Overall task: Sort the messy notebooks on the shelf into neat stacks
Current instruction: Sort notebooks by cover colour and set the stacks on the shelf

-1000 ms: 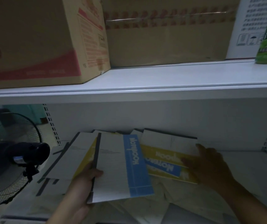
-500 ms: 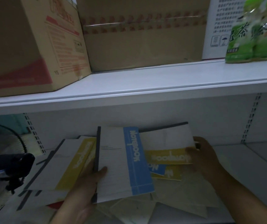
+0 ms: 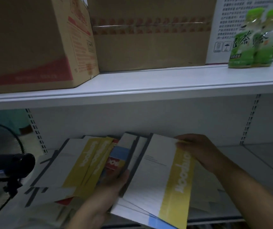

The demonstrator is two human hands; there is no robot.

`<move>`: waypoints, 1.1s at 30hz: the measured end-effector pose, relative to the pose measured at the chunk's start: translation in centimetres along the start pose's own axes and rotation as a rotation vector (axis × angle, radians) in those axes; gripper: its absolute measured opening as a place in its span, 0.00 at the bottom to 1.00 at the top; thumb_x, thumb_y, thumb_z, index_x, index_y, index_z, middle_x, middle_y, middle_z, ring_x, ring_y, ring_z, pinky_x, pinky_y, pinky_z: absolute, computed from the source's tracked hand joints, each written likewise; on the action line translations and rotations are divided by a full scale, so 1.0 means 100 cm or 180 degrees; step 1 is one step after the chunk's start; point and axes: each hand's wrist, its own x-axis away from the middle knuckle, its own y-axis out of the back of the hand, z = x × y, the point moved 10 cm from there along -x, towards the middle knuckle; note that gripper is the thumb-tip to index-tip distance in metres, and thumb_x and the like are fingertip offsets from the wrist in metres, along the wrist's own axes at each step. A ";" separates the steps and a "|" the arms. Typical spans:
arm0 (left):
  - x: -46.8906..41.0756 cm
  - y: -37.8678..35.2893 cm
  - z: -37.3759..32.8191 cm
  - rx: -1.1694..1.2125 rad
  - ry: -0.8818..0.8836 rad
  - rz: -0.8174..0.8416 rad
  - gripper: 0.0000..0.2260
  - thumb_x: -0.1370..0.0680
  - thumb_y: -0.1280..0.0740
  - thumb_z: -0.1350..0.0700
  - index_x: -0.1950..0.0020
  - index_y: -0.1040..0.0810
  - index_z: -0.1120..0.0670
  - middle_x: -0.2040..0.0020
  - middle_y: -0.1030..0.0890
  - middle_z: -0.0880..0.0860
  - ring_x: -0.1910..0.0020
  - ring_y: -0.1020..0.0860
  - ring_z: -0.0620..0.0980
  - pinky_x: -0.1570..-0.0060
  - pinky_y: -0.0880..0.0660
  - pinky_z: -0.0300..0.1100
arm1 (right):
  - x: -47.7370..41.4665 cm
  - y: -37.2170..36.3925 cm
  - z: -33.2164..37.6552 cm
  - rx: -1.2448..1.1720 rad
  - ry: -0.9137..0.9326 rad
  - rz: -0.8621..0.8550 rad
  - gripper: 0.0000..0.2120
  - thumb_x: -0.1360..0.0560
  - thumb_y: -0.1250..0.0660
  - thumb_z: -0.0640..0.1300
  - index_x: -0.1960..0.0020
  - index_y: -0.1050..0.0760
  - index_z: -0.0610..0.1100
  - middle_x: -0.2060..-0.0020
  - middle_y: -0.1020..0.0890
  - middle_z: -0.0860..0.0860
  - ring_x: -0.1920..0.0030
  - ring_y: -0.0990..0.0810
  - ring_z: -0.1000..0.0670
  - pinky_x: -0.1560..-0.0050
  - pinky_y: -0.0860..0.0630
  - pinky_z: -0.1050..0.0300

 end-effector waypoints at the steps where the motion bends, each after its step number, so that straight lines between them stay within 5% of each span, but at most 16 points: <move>1: 0.001 -0.006 0.005 0.0034 0.0082 0.0132 0.18 0.27 0.30 0.47 0.38 0.25 0.48 0.39 0.22 0.45 0.43 0.25 0.39 0.41 0.30 0.36 | -0.001 -0.002 0.001 0.0156 -0.0021 -0.0160 0.06 0.31 0.28 0.33 0.56 0.18 0.42 0.66 0.18 0.47 0.66 0.22 0.53 0.69 0.28 0.66; 3: 0.001 -0.014 0.017 0.0201 0.0257 0.0379 0.10 0.24 0.32 0.60 0.46 0.24 0.49 0.53 0.15 0.45 0.58 0.18 0.40 0.61 0.23 0.32 | 0.001 -0.004 0.000 0.0422 -0.0051 -0.0384 0.06 0.32 0.27 0.33 0.57 0.19 0.42 0.70 0.20 0.51 0.72 0.23 0.57 0.75 0.30 0.68; 5: 0.004 -0.017 0.026 0.0321 0.0369 0.0471 0.13 0.24 0.36 0.69 0.46 0.25 0.52 0.62 0.14 0.46 0.64 0.17 0.41 0.70 0.24 0.31 | 0.005 -0.003 -0.008 0.0800 -0.0101 -0.0508 0.08 0.32 0.26 0.36 0.54 0.19 0.44 0.66 0.21 0.53 0.69 0.23 0.58 0.68 0.26 0.66; 8: 0.009 -0.016 0.032 0.0260 0.0408 0.0535 0.15 0.25 0.35 0.70 0.47 0.26 0.51 0.64 0.15 0.43 0.66 0.17 0.39 0.71 0.24 0.30 | 0.020 -0.011 -0.019 0.0985 -0.0312 -0.0242 0.11 0.30 0.27 0.40 0.49 0.20 0.48 0.57 0.20 0.52 0.61 0.22 0.55 0.58 0.25 0.62; 13: 0.015 -0.030 0.048 0.0247 0.0510 0.0910 0.18 0.23 0.38 0.67 0.38 0.32 0.49 0.54 0.20 0.39 0.66 0.21 0.29 0.69 0.26 0.25 | 0.053 -0.001 -0.021 0.1148 -0.0573 -0.0128 0.04 0.28 0.29 0.41 0.53 0.19 0.46 0.63 0.18 0.52 0.72 0.22 0.61 0.74 0.29 0.70; 16: 0.032 -0.056 0.055 0.0456 0.0749 0.1331 0.14 0.22 0.40 0.67 0.42 0.26 0.51 0.62 0.15 0.41 0.66 0.18 0.36 0.73 0.25 0.30 | 0.073 0.015 -0.030 0.1135 -0.0731 -0.0272 0.03 0.28 0.29 0.40 0.55 0.19 0.46 0.70 0.19 0.55 0.77 0.25 0.62 0.76 0.32 0.69; 19: 0.047 -0.073 0.064 0.0798 0.1065 0.1279 0.09 0.22 0.40 0.67 0.46 0.25 0.56 0.69 0.16 0.48 0.73 0.18 0.43 0.80 0.26 0.33 | 0.092 0.034 -0.038 0.1174 -0.0787 -0.0405 0.05 0.29 0.28 0.39 0.57 0.19 0.49 0.66 0.16 0.52 0.68 0.19 0.55 0.67 0.24 0.63; 23: 0.058 -0.104 0.079 0.0952 0.1389 0.1333 0.16 0.22 0.39 0.63 0.34 0.29 0.63 0.63 0.15 0.57 0.68 0.16 0.51 0.75 0.23 0.38 | 0.119 0.062 -0.045 0.1061 -0.0843 -0.0335 0.06 0.28 0.29 0.38 0.53 0.19 0.45 0.70 0.19 0.55 0.74 0.22 0.60 0.72 0.28 0.66; 27: 0.069 -0.167 0.081 0.0906 0.1395 0.1806 0.17 0.24 0.40 0.61 0.36 0.25 0.56 0.45 0.17 0.59 0.49 0.18 0.59 0.52 0.25 0.49 | 0.150 0.112 -0.048 0.0887 -0.0803 -0.0501 0.05 0.28 0.29 0.37 0.56 0.20 0.46 0.71 0.20 0.55 0.76 0.24 0.62 0.73 0.29 0.70; 33: 0.093 -0.300 0.097 0.0493 0.1097 0.2219 0.23 0.29 0.32 0.67 0.34 0.27 0.55 0.44 0.18 0.58 0.47 0.18 0.59 0.57 0.20 0.45 | 0.204 0.236 -0.064 0.0923 -0.0851 -0.0854 0.07 0.30 0.27 0.37 0.52 0.19 0.43 0.66 0.18 0.54 0.70 0.21 0.62 0.67 0.26 0.69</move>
